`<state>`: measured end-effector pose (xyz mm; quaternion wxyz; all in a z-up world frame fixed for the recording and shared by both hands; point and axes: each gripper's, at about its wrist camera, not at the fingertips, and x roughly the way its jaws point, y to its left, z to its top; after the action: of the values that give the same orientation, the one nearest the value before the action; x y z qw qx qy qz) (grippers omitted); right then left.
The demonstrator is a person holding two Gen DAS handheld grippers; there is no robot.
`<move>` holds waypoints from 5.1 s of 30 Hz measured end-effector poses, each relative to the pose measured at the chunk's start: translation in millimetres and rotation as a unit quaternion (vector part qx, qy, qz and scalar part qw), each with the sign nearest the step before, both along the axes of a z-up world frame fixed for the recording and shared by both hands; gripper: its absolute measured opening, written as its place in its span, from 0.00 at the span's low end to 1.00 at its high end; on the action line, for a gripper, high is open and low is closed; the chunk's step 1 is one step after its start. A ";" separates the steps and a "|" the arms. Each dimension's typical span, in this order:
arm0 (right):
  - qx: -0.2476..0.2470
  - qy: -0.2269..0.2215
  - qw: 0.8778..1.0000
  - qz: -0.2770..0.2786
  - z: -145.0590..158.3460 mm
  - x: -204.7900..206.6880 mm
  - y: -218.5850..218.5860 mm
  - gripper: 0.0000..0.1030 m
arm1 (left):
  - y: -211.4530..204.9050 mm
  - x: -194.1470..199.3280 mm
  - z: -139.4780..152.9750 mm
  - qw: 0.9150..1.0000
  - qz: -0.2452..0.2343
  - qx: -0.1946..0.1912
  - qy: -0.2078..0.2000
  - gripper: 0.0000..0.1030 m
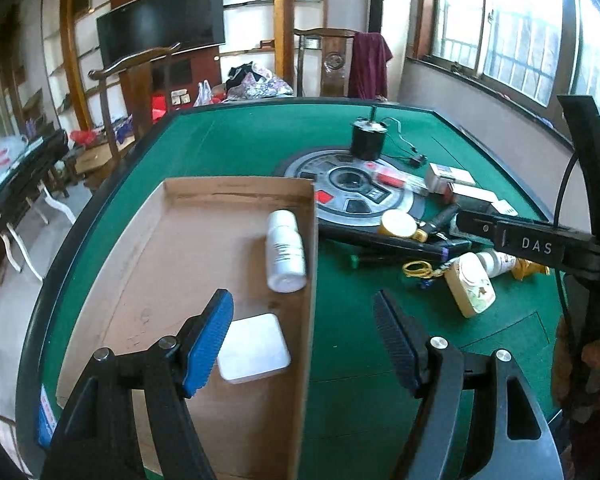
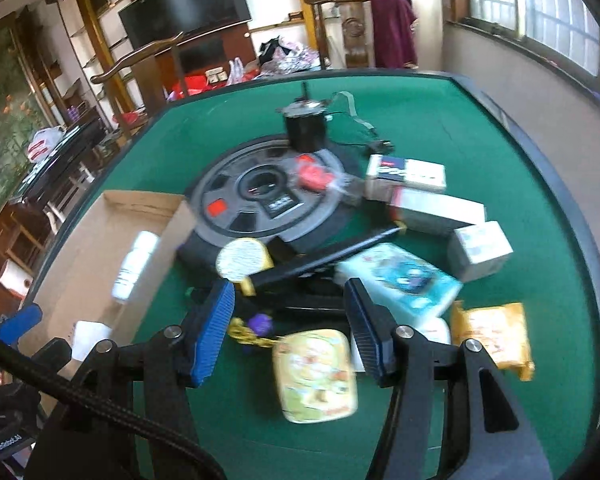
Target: Organize objects
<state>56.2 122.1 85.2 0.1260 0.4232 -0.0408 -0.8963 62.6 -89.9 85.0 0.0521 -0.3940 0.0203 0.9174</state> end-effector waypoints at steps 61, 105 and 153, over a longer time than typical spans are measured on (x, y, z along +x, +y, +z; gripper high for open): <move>-0.054 -0.007 0.991 -0.125 -39.9 -31.2 141.7 0.62 | 136.0 -38.9 -60.8 0.990 -0.094 0.075 -0.076 0.39; -0.065 0.004 0.990 -0.127 -32.1 -10.4 138.1 0.62 | 56.7 -218.2 13.8 0.998 0.000 0.063 0.010 0.39; -0.104 -0.020 0.983 -0.153 -49.2 -16.8 161.8 0.62 | 67.6 -81.0 -13.2 0.990 -0.111 0.092 -0.003 0.34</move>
<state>39.3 283.9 36.1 0.0301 0.4146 -0.2006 -0.8871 -18.4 -22.3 71.8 0.1895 -0.3858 -0.0203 0.9027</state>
